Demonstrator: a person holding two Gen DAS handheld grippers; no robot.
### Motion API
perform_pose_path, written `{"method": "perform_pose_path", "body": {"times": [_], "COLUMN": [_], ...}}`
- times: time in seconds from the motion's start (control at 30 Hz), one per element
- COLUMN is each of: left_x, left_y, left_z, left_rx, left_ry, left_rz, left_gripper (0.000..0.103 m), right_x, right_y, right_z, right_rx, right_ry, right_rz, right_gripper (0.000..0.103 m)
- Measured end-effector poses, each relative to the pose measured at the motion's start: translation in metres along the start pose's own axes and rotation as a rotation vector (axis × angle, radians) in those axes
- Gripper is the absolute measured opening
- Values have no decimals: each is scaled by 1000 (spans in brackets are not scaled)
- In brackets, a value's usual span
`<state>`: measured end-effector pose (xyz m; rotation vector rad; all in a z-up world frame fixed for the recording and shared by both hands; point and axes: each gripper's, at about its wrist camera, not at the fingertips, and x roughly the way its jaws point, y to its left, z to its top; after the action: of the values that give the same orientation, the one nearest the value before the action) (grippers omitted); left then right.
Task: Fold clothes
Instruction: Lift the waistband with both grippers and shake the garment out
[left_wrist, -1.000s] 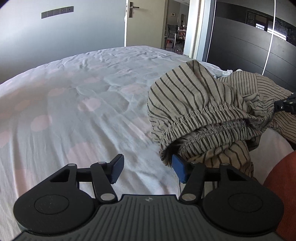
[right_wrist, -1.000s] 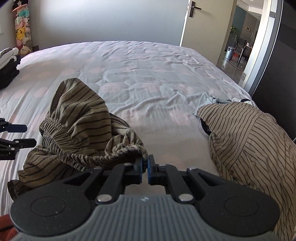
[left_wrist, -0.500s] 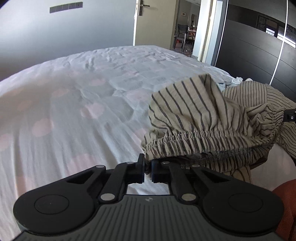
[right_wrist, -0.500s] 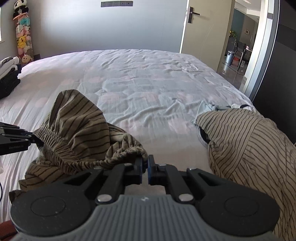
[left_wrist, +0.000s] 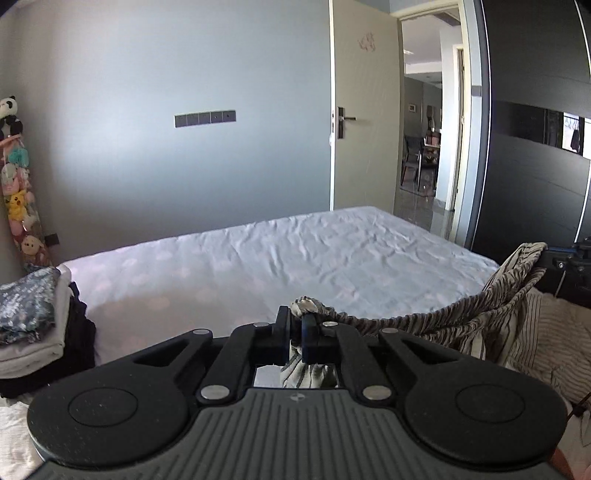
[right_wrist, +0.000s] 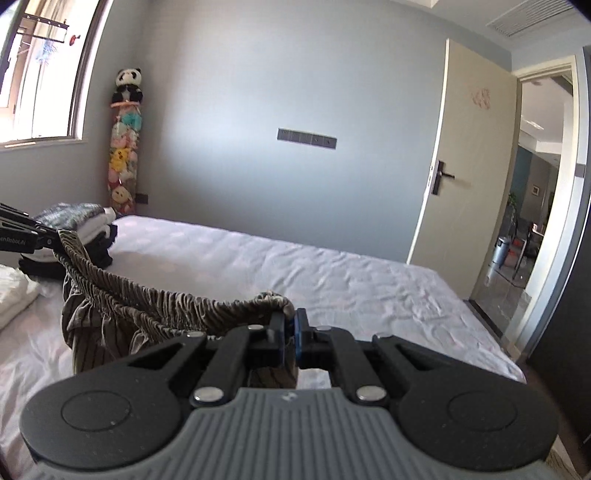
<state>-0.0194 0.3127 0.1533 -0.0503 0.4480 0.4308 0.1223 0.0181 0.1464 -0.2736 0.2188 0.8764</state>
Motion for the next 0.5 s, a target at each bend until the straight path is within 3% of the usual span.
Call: {"method": "perform_pose_path", "body": {"times": [0.27, 0.37, 0.5], "left_x": [-83, -84, -55], "left_y": [0, -1, 5], "left_z": [57, 66, 68], "left_rx": [105, 143, 166], "left_ry": [-120, -124, -61], "left_rz": [134, 181, 231], "left_gripper": [6, 6, 6], "right_x": [-59, -65, -42], "right_y": [25, 32, 35], "right_z": [70, 86, 100], "right_rx": [-25, -38, -26], "right_ry": [-169, -198, -169], "right_rz": [64, 70, 80], "right_gripper": [6, 6, 6]}}
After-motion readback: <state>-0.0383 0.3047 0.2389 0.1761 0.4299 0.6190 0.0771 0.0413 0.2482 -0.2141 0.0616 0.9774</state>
